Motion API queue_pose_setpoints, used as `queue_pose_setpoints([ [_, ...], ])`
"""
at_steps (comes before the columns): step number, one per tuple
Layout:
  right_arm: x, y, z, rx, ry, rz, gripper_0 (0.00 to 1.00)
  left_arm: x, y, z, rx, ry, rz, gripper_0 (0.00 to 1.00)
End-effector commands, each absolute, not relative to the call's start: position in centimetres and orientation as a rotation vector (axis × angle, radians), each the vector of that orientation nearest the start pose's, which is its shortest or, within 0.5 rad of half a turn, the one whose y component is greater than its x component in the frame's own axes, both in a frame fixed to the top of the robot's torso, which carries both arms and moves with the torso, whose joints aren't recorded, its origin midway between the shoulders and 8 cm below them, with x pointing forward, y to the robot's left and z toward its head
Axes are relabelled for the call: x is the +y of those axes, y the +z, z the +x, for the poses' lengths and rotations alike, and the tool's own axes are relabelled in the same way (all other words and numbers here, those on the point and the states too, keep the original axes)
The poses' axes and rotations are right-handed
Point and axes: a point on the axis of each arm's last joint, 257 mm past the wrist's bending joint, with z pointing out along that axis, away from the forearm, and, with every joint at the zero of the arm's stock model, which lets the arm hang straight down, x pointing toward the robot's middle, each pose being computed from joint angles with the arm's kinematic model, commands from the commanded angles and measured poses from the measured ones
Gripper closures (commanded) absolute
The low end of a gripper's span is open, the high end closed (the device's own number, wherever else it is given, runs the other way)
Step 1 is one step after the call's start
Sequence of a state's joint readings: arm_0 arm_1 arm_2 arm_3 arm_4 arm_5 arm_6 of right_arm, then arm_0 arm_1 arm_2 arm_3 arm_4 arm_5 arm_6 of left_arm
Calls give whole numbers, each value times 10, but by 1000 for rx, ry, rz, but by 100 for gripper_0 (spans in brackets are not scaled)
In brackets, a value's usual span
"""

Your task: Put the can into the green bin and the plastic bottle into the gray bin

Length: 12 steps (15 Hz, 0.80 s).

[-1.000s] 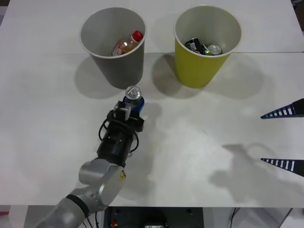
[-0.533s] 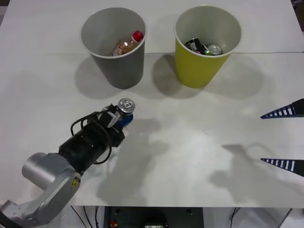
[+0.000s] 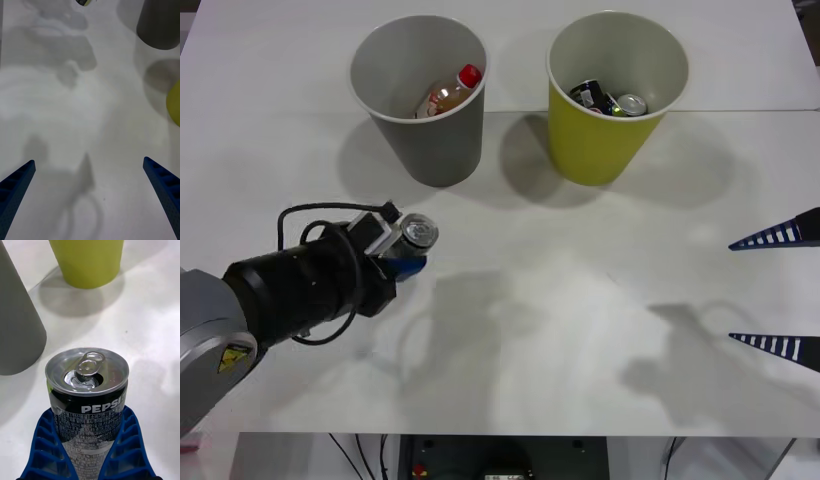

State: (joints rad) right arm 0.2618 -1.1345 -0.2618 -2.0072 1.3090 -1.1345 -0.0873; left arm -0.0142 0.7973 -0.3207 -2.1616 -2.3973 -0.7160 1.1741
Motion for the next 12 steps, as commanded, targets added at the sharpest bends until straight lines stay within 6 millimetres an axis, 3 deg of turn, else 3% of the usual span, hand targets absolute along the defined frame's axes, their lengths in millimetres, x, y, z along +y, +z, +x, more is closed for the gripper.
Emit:
queue_pose_setpoints([
  [1, -286, -167, 341, 1596, 209, -1634, 0, 153, -193, 414, 1855, -117, 1115, 100],
  [6, -286, -167, 341, 1596, 209, -1634, 0, 135, -150, 398, 1816, -125, 1237, 100],
  [12, -286, -167, 341, 1596, 209, -1634, 0, 111, -104, 424, 1842, -155, 1244, 100],
])
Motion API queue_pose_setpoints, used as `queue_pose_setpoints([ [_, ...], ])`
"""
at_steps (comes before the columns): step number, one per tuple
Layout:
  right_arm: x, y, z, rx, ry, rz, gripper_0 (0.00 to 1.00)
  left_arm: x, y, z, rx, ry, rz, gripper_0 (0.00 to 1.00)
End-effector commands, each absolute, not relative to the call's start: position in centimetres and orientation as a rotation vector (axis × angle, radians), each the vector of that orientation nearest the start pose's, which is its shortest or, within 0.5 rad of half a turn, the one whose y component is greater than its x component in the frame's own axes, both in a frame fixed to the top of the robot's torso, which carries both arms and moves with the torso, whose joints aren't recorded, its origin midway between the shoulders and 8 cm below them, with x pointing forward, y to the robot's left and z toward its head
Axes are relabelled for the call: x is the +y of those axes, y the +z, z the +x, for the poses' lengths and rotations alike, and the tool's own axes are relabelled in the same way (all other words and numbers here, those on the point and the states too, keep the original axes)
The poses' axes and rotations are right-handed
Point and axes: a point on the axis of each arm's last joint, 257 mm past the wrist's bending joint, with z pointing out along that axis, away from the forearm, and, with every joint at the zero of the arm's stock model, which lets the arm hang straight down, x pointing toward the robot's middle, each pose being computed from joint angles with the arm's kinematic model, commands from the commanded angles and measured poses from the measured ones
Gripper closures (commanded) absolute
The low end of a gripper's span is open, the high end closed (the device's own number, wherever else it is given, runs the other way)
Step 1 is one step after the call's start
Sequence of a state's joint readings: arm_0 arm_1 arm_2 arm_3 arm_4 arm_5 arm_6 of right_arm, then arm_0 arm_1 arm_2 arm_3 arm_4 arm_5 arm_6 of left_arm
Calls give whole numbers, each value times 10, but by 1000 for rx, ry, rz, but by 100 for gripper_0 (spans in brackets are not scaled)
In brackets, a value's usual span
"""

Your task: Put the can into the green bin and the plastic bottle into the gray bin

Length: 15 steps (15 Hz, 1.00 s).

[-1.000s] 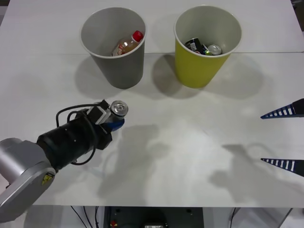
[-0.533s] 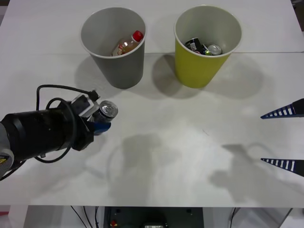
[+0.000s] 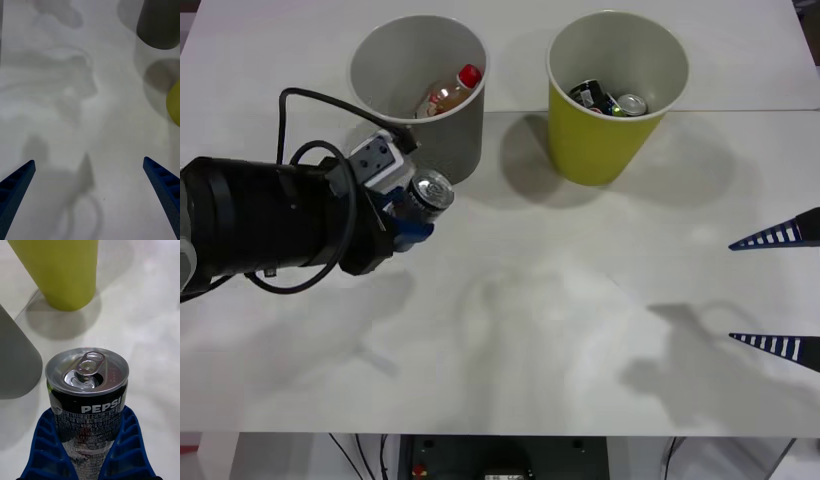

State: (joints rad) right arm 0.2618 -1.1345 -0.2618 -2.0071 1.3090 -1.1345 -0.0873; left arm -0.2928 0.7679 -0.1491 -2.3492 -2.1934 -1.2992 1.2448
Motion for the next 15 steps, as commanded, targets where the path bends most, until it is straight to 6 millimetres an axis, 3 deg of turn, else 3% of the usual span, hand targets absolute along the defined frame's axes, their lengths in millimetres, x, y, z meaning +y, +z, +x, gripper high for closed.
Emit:
queue_pose_setpoints([
  [1, -286, -167, 341, 1596, 209, -1634, 0, 105, -94, 434, 1845, -186, 1237, 100],
  [4, -286, -167, 341, 1596, 209, -1634, 0, 83, -67, 453, 1833, -225, 1242, 100],
  [9, -286, -167, 341, 1596, 209, -1634, 0, 35, -24, 465, 1819, -337, 1195, 100],
  [15, -286, -167, 341, 1596, 209, -1634, 0, -17, 28, 502, 1788, -337, 1197, 100],
])
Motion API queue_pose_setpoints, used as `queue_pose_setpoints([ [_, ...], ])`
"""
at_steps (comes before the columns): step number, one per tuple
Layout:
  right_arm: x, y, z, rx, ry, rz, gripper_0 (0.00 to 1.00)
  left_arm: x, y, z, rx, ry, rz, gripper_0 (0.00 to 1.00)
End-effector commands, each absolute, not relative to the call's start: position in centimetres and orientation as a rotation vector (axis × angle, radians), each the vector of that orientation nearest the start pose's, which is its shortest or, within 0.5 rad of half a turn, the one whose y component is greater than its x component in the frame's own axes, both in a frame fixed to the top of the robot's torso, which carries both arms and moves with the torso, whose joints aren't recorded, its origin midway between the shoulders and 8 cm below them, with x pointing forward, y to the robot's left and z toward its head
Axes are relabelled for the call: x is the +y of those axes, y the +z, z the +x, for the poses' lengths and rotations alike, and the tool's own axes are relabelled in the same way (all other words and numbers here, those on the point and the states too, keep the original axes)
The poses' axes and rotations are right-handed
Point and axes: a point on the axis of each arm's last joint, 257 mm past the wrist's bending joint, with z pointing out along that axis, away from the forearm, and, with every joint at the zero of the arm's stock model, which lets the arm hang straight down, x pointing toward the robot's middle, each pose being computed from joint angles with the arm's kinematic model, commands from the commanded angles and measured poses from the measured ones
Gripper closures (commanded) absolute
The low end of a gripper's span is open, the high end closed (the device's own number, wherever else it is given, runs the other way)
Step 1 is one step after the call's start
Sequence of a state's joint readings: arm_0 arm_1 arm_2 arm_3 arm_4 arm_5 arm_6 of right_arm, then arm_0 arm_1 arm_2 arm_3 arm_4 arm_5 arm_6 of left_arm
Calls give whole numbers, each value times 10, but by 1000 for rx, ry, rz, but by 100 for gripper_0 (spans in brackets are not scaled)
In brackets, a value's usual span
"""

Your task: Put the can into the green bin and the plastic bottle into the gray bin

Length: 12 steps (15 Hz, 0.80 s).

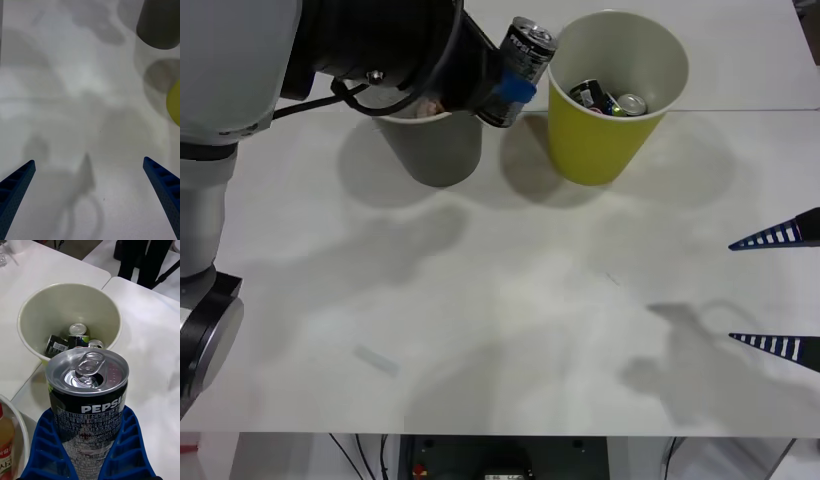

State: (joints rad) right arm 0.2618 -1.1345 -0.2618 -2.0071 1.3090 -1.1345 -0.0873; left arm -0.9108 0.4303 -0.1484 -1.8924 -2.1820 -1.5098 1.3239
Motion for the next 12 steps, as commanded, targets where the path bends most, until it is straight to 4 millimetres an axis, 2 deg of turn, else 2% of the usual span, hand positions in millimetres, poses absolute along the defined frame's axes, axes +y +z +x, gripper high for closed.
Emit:
queue_pose_setpoints([
  [1, -286, -167, 341, 1596, 209, -1634, 0, -26, 34, 506, 1791, -348, 1196, 99],
  [6, -286, -167, 341, 1596, 209, -1634, 0, -82, 71, 539, 1775, -397, 1140, 100],
  [9, -286, -167, 341, 1596, 209, -1634, 0, -115, 74, 570, 1758, -370, 1104, 99],
  [12, -286, -167, 341, 1596, 209, -1634, 0, -133, 63, 590, 1736, -374, 1072, 100],
])
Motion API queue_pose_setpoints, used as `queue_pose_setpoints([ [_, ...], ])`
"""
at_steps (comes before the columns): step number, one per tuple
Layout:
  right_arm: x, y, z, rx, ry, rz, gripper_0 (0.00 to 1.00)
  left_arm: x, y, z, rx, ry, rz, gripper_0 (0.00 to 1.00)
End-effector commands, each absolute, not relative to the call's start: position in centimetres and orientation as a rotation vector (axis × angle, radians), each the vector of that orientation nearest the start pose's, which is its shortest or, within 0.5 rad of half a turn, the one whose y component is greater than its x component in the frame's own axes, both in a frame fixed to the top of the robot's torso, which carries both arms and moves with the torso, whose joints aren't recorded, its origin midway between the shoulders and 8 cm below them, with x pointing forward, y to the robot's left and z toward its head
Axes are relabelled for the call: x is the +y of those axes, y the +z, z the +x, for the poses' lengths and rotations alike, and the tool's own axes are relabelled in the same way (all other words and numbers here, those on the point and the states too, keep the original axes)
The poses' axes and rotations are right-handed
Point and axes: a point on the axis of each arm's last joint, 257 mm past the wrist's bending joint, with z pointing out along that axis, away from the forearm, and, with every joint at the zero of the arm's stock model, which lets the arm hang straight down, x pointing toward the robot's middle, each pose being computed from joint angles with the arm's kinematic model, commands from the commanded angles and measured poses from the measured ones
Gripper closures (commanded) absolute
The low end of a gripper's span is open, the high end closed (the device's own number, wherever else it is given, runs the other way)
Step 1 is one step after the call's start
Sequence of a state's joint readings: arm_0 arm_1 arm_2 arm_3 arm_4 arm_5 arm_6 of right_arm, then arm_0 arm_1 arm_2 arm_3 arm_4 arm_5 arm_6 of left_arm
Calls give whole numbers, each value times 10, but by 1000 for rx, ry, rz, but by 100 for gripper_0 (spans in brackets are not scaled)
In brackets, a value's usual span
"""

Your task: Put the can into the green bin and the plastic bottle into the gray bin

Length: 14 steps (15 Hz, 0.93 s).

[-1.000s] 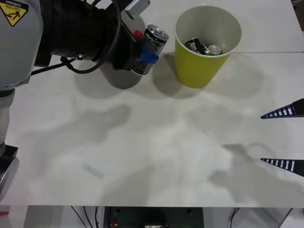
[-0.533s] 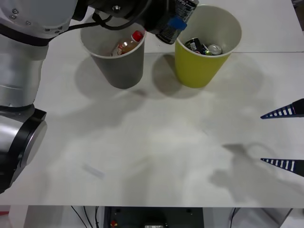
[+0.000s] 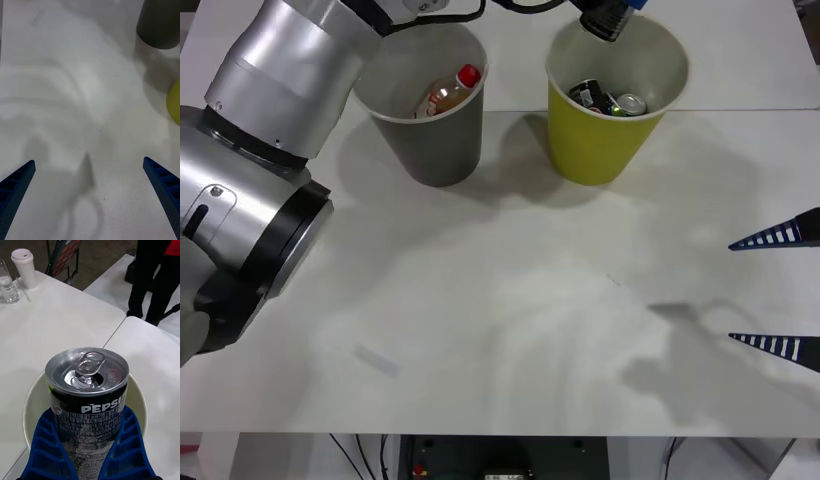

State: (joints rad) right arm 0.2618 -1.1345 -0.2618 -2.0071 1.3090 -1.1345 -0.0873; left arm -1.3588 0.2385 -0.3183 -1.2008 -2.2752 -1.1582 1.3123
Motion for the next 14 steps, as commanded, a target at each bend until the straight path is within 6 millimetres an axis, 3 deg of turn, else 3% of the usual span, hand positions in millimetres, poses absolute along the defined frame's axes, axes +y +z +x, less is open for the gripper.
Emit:
queue_pose_setpoints([
  [1, -286, -167, 341, 1596, 209, -1634, 0, -133, 58, 593, 1742, -369, 1072, 99],
  [3, -286, -167, 341, 1596, 209, -1634, 0, -132, 55, 595, 1746, -357, 1075, 94],
  [4, -286, -167, 341, 1596, 209, -1634, 0, -131, 55, 596, 1748, -355, 1075, 87],
  [5, -286, -167, 341, 1596, 209, -1634, 0, -130, 54, 596, 1749, -351, 1075, 73],
  [7, -286, -167, 341, 1596, 209, -1634, 0, -129, 53, 597, 1749, -342, 1077, 0],
  [10, -286, -167, 341, 1596, 209, -1634, 0, -116, 54, 597, 1753, -320, 1109, 0],
  [14, -286, -167, 341, 1596, 209, -1634, 0, -68, 74, 581, 1791, -359, 1150, 0],
])
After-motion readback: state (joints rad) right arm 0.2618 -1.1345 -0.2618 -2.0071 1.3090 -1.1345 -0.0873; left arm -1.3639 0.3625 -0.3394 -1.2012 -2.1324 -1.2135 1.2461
